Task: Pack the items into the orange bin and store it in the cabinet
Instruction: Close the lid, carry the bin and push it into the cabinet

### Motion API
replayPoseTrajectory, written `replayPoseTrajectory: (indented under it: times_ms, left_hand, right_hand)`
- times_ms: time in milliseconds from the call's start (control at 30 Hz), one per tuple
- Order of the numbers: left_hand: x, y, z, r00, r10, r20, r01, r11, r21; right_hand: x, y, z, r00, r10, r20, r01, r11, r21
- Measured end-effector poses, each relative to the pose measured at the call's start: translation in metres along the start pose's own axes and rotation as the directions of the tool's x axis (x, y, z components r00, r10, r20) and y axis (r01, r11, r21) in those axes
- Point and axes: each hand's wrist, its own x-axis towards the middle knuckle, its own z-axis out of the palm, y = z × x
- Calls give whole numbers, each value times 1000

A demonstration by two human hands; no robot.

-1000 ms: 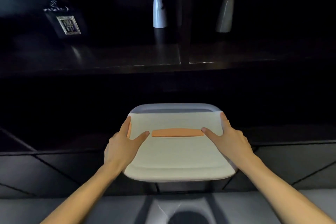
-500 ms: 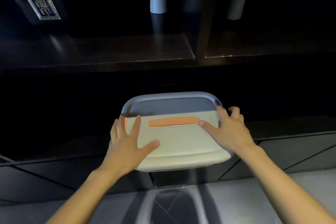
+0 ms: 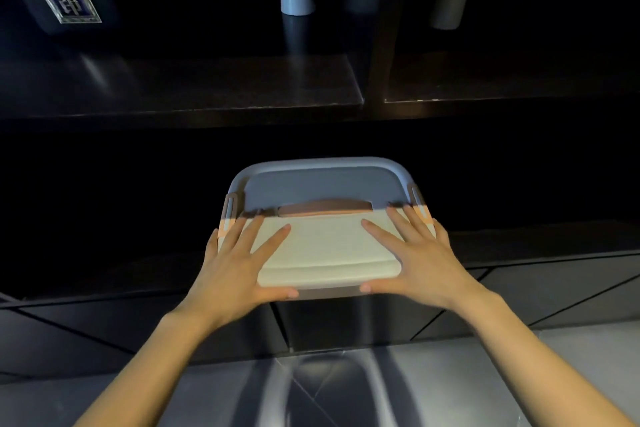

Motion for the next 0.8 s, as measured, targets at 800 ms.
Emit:
replayPoseTrajectory:
  times_ms: [800]
  left_hand:
    - [6, 7, 1, 987, -80, -143, 82, 997, 4]
  right_hand:
    - [12, -2, -7, 999, -41, -29, 43, 996, 77]
